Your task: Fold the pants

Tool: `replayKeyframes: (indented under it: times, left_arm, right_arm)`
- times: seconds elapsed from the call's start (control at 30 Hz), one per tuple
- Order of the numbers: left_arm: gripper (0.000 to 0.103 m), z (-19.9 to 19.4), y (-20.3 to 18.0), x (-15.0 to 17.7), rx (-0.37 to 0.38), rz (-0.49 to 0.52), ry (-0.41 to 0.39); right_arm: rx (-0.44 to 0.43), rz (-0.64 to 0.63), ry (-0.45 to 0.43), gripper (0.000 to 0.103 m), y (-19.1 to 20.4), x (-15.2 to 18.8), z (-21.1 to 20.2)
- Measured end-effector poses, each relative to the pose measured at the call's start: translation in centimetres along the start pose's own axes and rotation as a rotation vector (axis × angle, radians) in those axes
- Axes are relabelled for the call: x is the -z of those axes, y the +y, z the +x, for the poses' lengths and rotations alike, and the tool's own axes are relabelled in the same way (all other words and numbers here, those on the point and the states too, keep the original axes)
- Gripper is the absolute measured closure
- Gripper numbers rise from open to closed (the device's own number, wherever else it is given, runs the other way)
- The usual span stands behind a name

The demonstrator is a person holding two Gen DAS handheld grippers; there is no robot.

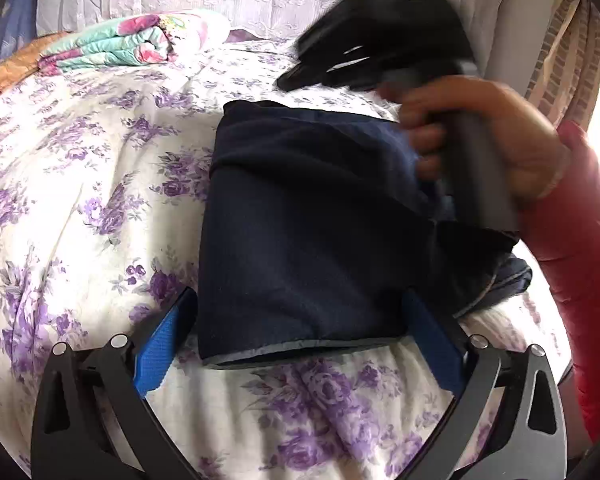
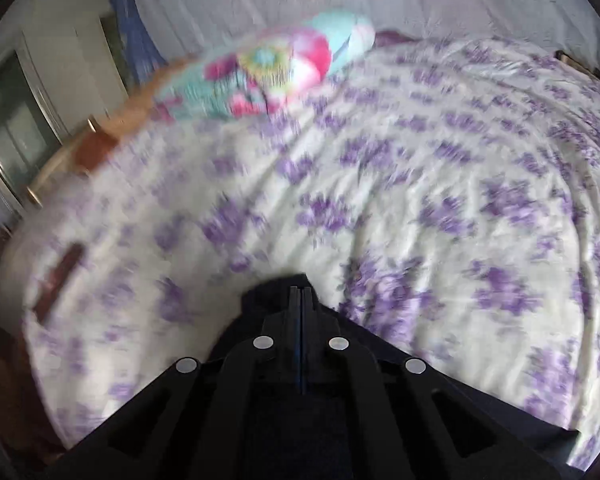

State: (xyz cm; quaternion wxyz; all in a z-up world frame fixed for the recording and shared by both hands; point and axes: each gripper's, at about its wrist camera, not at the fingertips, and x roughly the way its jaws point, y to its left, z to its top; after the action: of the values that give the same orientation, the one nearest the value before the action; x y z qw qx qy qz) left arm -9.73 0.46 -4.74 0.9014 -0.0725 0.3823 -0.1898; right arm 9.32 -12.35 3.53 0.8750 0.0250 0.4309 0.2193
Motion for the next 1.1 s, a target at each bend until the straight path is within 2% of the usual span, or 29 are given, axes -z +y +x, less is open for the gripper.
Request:
replayKeyframes:
  times: [0.07, 0.13, 0.17, 0.3, 0.37, 0.43, 0.5, 0.6, 0.67, 0.73, 0.8, 0.83, 0.97, 1.0, 1.1]
  left_arm:
    - [0.004, -0.7, 0.9, -0.7, 0.050, -0.036, 0.014]
    - [0.004, -1.6, 2.1, -1.5, 0.063, -0.076, -0.003]
    - [0.004, -2.0, 2.7, -2.0, 0.058, -0.089, -0.015]
    - [0.005, -2.0, 4.7, -3.8, 0.037, -0.130, -0.011]
    - [0.005, -1.0, 5.3, -4.4, 0.067, -0.145, 0.024]
    - [0.005, -0.3, 5.0, -4.3, 0.078, -0.140, 0.045]
    - [0.005, 0.5, 4.1, -4.0, 0.056, -0.111, 0.063]
    - [0.004, 1.3, 2.5, -2.9, -0.019, -0.045, 0.057]
    - [0.004, 1.2, 2.4, -2.8, -0.025, -0.046, 0.051]
    - [0.004, 1.4, 2.8, -2.9, -0.012, -0.064, 0.066]
    - [0.004, 1.0, 2.9, -3.2, -0.016, -0.073, 0.079]
    - [0.005, 0.8, 2.9, -3.5, -0.021, -0.070, 0.077]
    - [0.005, -0.1, 2.1, -4.6, -0.012, -0.027, 0.053]
    - [0.005, 0.1, 1.9, -4.7, -0.016, -0.016, 0.055]
    - [0.005, 1.4, 1.1, -4.5, -0.052, 0.015, 0.076]
  right_arm:
    - [-0.013, -0.023, -0.043, 0.094, -0.6, 0.7, -3.7]
    - [-0.010, -0.041, -0.070, 0.047, -1.6, 1.5, -6.7]
    - [0.016, -0.051, -0.101, 0.041, -2.4, 2.5, -8.9]
    - [0.085, -0.037, -0.130, 0.041, -6.3, 6.0, -13.0]
    - [0.107, 0.009, -0.126, 0.041, -8.5, 8.2, -14.0]
    - [0.144, 0.044, -0.141, 0.041, -10.1, 10.3, -14.6]
    - [0.176, 0.052, -0.163, 0.040, -10.7, 12.3, -15.1]
    - [0.189, 0.047, -0.146, 0.030, -10.7, 15.2, -14.3]
    - [0.160, 0.074, -0.144, 0.023, -11.0, 16.9, -13.0]
    - [0.123, 0.148, -0.161, 0.018, -11.8, 17.7, -12.5]
    - [0.035, 0.254, -0.144, 0.018, -13.3, 17.9, -12.4]
    - [0.022, 0.272, -0.142, 0.018, -13.5, 17.8, -12.6]
    - [0.024, 0.242, -0.191, 0.014, -13.3, 17.1, -14.4]
    - [0.023, 0.235, -0.202, 0.011, -13.5, 16.9, -14.7]
    - [0.024, 0.241, -0.200, 0.010, -14.2, 16.2, -14.4]
